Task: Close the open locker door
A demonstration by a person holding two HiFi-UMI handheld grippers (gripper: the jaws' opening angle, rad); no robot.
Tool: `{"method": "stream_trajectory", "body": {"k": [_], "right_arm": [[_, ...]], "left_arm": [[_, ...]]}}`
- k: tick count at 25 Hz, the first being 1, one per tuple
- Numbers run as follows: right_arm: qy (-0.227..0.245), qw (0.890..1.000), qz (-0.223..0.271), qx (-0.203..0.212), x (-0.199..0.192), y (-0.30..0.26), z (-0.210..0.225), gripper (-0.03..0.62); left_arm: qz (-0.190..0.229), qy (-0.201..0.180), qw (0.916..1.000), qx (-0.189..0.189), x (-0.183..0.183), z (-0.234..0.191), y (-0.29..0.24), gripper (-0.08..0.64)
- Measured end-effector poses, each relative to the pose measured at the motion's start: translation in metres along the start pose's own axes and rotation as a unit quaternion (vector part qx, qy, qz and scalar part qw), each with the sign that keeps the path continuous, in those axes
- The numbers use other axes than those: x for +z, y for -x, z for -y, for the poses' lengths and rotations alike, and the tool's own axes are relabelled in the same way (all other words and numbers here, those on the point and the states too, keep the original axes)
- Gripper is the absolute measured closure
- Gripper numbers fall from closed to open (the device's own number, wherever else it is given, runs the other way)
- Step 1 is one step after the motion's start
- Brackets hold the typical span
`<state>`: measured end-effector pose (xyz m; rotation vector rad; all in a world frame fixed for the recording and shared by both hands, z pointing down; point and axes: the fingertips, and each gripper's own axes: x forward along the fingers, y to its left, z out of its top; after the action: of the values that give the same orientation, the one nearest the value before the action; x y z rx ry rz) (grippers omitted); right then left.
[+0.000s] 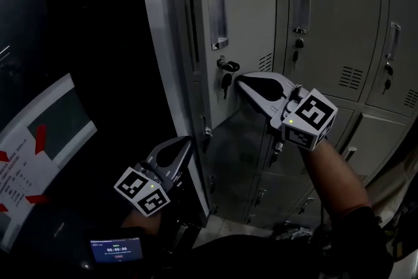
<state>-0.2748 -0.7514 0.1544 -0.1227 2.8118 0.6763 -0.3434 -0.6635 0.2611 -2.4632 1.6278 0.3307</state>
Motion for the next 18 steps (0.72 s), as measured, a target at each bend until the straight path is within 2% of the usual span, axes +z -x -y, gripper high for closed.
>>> {"method": "stream_trajectory", "body": {"k": [12,18], "right_arm": [[0.013,0.996,-0.063,-0.067,-0.047,-0.082,0.049,0.592],[0.012,0.981,-0.132,-0.145,-0.082,-0.099,0.091,0.592]], "left_arm": [[0.004,0.017,0.9998,-0.013,-0.006,-0.063,0.006,0.560],[0.004,0.023,0.9995,-0.022,-0.009,-0.079,0.003,0.560]]}}
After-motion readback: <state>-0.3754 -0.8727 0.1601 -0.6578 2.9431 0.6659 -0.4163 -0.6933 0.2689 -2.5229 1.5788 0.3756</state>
